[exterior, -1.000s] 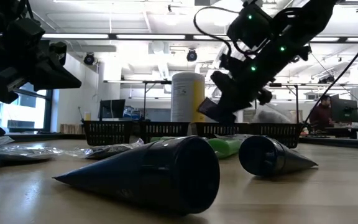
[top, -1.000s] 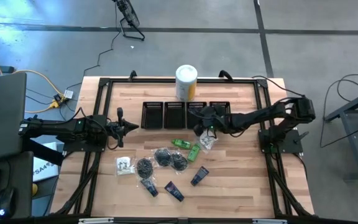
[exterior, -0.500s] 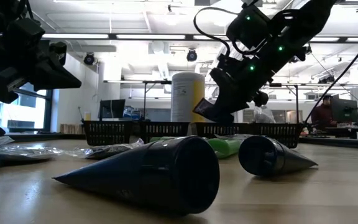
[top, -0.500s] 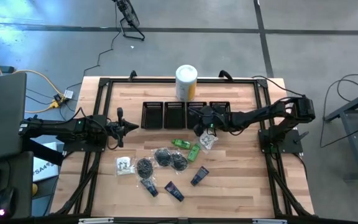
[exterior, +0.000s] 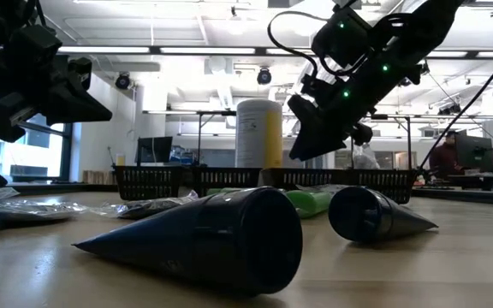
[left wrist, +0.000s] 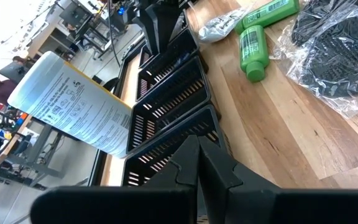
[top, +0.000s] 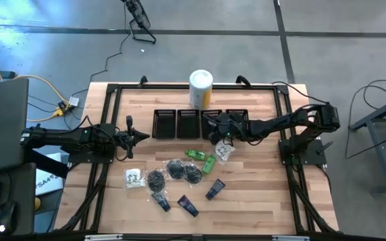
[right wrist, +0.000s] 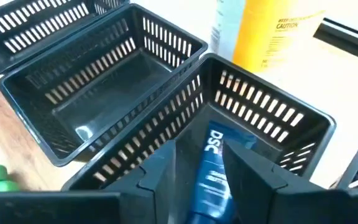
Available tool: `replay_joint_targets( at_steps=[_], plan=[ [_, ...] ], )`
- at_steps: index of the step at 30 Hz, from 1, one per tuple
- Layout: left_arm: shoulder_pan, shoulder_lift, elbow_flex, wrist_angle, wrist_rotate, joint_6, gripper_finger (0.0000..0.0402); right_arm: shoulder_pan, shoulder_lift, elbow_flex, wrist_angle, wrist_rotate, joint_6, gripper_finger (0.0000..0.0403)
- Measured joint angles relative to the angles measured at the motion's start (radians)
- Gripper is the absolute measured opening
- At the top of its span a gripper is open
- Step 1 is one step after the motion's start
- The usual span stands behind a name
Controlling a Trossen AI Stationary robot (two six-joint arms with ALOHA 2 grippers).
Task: Pick & Place Travel size toiletries
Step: Put the right cotton pack into the right black bin
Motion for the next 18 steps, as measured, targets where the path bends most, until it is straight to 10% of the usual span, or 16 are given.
replay_joint_targets(
  at_steps=[18],
  plan=[
    [0.0, 0.0, 0.0, 0.0, 0.0, 0.0, 0.0001, 0.116, -0.195, 0.0, 0.108, 0.019, -0.293, 0.0086]
  ],
)
